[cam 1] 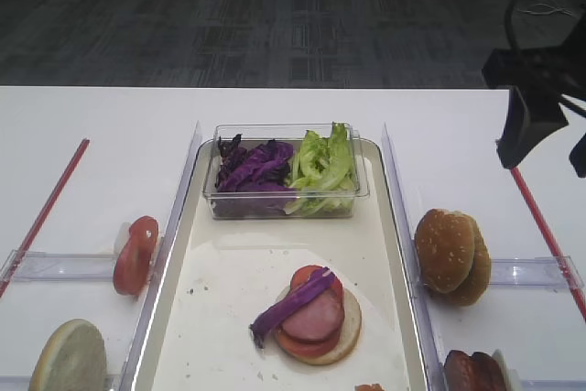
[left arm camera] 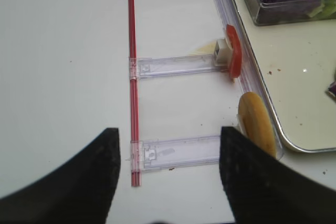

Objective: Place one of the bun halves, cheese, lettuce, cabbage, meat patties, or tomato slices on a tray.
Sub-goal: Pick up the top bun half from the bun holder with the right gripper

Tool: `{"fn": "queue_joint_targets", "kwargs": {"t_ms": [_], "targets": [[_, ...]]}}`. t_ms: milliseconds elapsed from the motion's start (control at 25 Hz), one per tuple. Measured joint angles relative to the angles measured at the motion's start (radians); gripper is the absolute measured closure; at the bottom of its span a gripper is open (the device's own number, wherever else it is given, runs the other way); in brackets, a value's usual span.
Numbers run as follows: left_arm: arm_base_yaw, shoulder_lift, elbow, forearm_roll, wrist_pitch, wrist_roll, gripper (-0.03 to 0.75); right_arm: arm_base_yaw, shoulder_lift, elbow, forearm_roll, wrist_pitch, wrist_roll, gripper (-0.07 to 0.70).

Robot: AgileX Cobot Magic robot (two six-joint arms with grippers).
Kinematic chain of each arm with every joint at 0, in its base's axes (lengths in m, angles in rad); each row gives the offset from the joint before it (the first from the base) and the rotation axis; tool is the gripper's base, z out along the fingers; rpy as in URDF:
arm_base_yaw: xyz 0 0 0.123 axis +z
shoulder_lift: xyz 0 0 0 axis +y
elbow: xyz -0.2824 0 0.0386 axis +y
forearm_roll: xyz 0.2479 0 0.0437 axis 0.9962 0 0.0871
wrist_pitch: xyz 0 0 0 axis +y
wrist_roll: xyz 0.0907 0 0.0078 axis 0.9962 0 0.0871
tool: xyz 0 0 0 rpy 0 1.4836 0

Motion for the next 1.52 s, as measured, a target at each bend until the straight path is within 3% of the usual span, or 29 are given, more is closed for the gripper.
{"fn": "queue_joint_targets", "kwargs": {"t_ms": [360,1520], "targets": [[0.000,0.000,0.000,0.000,0.000,0.000,0.319,0.057,0.079,-0.002,0.016,-0.017,0.026,0.150],[0.000,0.000,0.000,0.000,0.000,0.000,0.319,0.057,0.213,-0.004,0.087,-0.136,0.012,0.150]]}}
